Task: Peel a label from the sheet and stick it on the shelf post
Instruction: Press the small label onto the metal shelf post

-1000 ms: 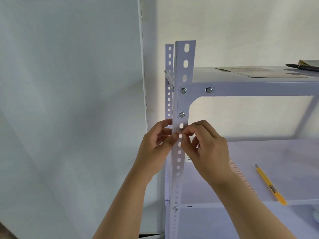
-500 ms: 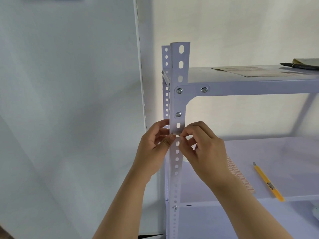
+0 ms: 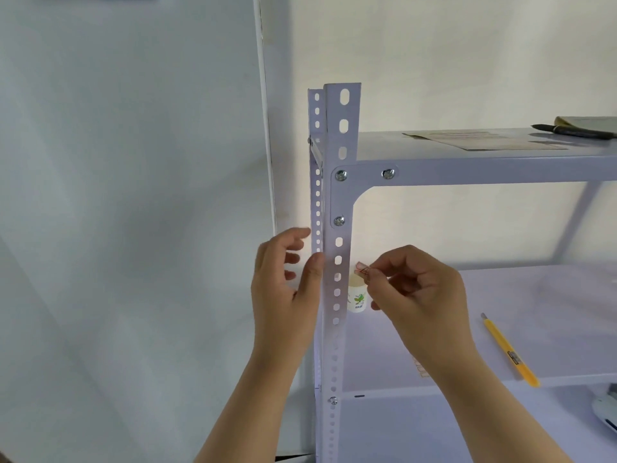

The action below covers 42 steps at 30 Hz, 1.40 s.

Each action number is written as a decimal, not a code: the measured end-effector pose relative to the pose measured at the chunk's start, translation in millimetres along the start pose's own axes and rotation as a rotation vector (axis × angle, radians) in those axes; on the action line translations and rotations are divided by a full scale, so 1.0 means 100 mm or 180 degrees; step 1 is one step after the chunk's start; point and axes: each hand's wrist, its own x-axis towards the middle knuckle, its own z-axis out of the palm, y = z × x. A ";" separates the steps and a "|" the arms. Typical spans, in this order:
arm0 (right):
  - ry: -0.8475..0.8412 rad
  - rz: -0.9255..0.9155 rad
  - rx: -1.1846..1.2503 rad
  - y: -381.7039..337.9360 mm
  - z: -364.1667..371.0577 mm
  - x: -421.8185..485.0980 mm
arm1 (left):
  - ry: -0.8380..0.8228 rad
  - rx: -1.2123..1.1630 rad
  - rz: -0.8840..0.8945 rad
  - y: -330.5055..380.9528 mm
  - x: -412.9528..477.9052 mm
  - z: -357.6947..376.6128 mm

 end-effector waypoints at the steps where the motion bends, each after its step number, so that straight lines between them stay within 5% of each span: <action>1: -0.0034 0.0032 0.0049 -0.03 -0.03 -0.01 | 0.0046 -0.0069 0.0154 0.06 -0.03 -0.02; 8: -0.0293 0.0231 0.0335 -0.13 -0.20 -0.12 | -0.1117 -0.0585 -0.0012 0.33 -0.17 -0.03; 28: -0.0464 0.0604 0.0362 0.00 -0.41 -0.22 | -0.1115 -0.0513 -0.0607 0.35 -0.32 0.10; 37: -0.0543 0.0470 0.0158 0.03 -0.41 -0.17 | -0.0987 -0.0137 -0.0223 0.35 -0.33 0.16; 42: -0.0349 0.0169 -0.0380 0.08 -0.36 -0.18 | -0.0572 0.0452 0.0478 0.24 -0.35 0.24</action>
